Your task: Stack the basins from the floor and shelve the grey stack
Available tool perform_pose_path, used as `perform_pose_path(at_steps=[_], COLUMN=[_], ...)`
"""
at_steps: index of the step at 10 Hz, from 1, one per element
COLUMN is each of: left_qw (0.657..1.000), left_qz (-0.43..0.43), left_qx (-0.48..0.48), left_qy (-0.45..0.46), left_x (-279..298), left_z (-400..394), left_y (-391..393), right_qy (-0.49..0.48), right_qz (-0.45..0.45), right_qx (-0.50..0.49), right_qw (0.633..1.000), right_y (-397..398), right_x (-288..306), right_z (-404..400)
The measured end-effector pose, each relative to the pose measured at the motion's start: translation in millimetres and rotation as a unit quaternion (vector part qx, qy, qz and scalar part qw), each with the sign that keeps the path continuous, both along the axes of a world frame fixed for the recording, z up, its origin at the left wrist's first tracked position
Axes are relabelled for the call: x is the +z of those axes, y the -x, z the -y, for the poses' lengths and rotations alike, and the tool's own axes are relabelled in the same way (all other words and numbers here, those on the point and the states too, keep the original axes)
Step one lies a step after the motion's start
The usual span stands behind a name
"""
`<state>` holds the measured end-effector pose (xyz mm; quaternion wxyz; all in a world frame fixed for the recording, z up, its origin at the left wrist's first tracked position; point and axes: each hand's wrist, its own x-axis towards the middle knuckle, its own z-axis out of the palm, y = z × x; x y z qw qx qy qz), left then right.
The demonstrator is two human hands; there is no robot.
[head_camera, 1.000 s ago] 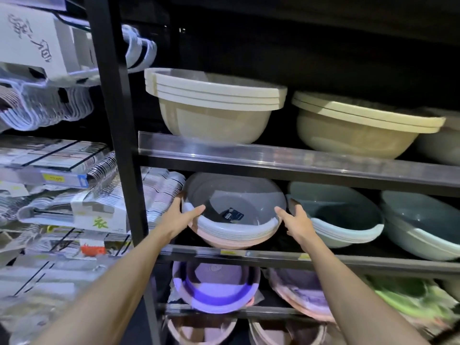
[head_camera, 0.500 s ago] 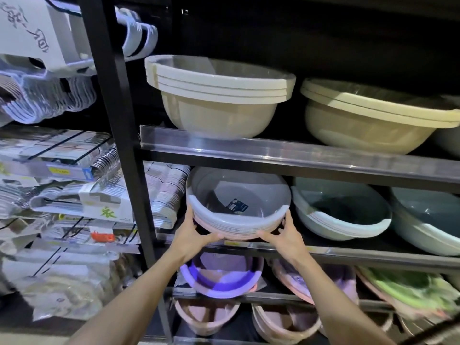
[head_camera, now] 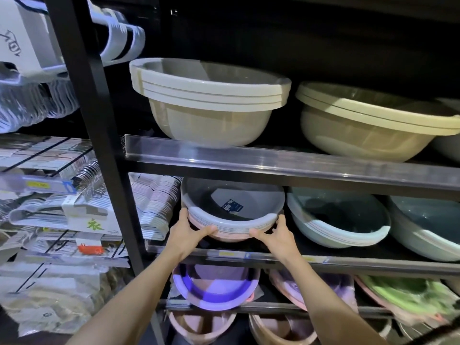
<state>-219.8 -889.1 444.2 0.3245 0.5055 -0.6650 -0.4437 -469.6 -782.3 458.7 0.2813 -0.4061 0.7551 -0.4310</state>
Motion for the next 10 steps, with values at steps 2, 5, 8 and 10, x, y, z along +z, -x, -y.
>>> perform_pose_path(at_steps=[2,5,8,10], left_qw=[1.0,1.0,0.999,0.996], left_qz=[0.01,0.022,0.039,0.083], left_qx=[0.004,0.008,0.008,0.008], left_qy=[-0.005,-0.012,-0.018,0.007], left_x=[-0.4,2.8,8.9,18.6], left_z=[8.0,8.6,10.1,9.0], left_y=[3.4,5.5,5.9,5.8], right_qy=[-0.018,-0.028,-0.048,-0.056], right_qz=[-0.004,-0.006,-0.009,-0.036], right_qx=[-0.006,-0.005,-0.008,-0.012], right_qw=[1.0,1.0,0.999,0.998], right_y=[5.5,6.0,5.9,-0.3], right_x=[-0.6,2.2,6.1,13.0], right_z=[9.5,11.1,13.1,9.5])
